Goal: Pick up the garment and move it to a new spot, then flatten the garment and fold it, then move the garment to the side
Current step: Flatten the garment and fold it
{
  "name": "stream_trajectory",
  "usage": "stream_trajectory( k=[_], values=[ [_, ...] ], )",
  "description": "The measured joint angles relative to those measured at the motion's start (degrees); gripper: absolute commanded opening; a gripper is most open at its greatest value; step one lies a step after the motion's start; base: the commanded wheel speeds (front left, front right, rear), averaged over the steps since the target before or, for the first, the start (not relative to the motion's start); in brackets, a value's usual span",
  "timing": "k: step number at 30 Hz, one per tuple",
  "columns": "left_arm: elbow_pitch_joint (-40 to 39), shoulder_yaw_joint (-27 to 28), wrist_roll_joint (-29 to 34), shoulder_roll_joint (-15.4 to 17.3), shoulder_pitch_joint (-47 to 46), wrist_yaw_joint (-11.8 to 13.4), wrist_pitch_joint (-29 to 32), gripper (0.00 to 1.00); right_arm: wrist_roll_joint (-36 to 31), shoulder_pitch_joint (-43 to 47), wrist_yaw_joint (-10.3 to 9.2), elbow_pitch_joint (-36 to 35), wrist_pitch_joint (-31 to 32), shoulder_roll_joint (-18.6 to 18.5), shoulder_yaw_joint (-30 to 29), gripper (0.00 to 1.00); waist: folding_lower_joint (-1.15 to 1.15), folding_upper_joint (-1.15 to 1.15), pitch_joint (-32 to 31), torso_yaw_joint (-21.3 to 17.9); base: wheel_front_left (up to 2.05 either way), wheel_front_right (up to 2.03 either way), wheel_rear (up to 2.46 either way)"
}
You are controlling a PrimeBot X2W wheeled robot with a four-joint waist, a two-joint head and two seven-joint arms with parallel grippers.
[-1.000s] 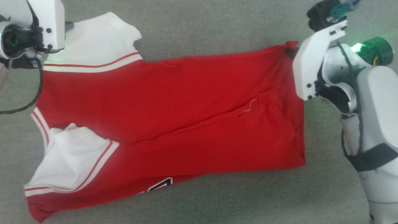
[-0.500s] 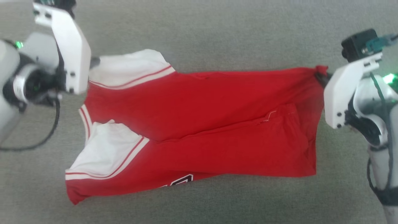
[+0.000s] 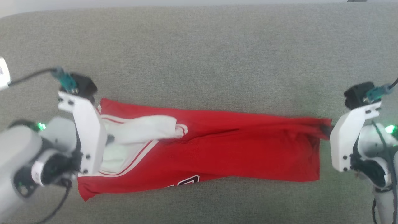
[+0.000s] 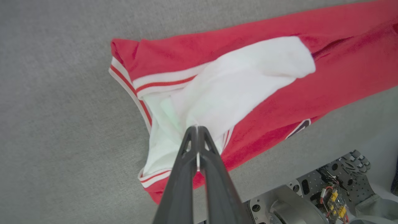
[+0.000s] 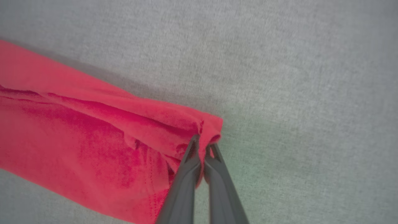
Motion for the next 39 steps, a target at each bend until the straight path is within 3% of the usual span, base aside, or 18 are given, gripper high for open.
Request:
stream_trajectory(
  k=[4, 8, 9, 11, 12, 13, 14, 25, 32, 39],
  values=[
    [0.4, -1.2, -1.1, -0.3, 3.7, 0.3, -1.3, 0.0, 0.1, 2.1, -0.01, 1.4, 0.6, 0.9, 0.0, 0.0, 0.0, 0.0, -0.2, 0.0, 0.0, 0.0, 0.0],
    [4.4, -1.8, -2.6, -1.8, 6.3, -1.0, -3.0, 0.0, 0.7, 2.6, -0.01, 3.8, 0.2, 1.9, 0.6, 0.0, 0.0, 0.0, -0.4, -0.1, 0.0, 0.0, 0.0],
    [5.6, -1.9, -2.6, -2.3, 6.7, -1.6, -3.7, 0.24, 0.7, 2.6, -0.01, 4.6, -0.2, 2.0, 0.8, 0.0, 0.0, 0.0, -0.5, -0.2, 0.0, 0.0, 0.0],
    [8.6, -1.6, -3.2, -3.4, 7.5, -2.3, -5.3, 0.24, 0.4, 2.1, -0.01, 5.9, -1.2, 2.1, 1.1, 0.0, 0.0, 0.0, -0.8, -0.3, 0.0, 0.0, 0.0],
    [9.7, -1.7, -3.2, -3.8, 8.0, -2.8, -5.7, 0.29, 0.4, 1.8, -0.02, 6.5, -1.4, 2.0, 1.6, 0.13, 0.0, 0.0, -1.0, -0.3, 0.0, 0.0, 0.0],
    [10.9, -1.8, -3.2, -4.1, 8.4, -3.3, -6.3, 0.55, 0.3, 1.6, -0.02, 6.8, -2.0, 1.9, 2.2, 0.47, 0.0, 0.0, -1.2, -0.4, 0.0, 0.0, 0.0],
    [11.7, -1.8, -3.0, -4.4, 8.7, -3.8, -7.3, 1.0, 0.2, 1.3, -0.02, 7.1, -2.6, 1.9, 2.3, 1.0, 0.0, 0.0, -1.5, -0.4, 0.0, 0.0, 0.0],
    [13.9, 0.0, -2.4, -6.2, 13.6, -6.1, -18.6, 1.0, 3.5, 1.9, -0.02, 7.1, -4.5, -0.4, 4.0, 1.0, 0.0, 0.0, -5.7, 0.1, 0.0, 0.0, 0.0],
    [13.5, 2.2, 1.9, -5.6, 17.9, -6.5, -32.7, 1.0, 3.5, 3.6, -0.02, 6.8, -2.9, -1.7, 1.4, 1.0, 0.0, 0.0, -7.8, 1.1, 0.0, 0.0, 0.0],
    [15.0, 5.9, 5.1, -5.7, 22.6, -5.2, -49.0, 1.0, 3.9, 4.2, -0.02, 9.0, -0.5, -2.2, -0.1, 1.0, 0.0, 0.0, -8.7, 2.7, 0.0, 0.0, 0.0]
  ],
)
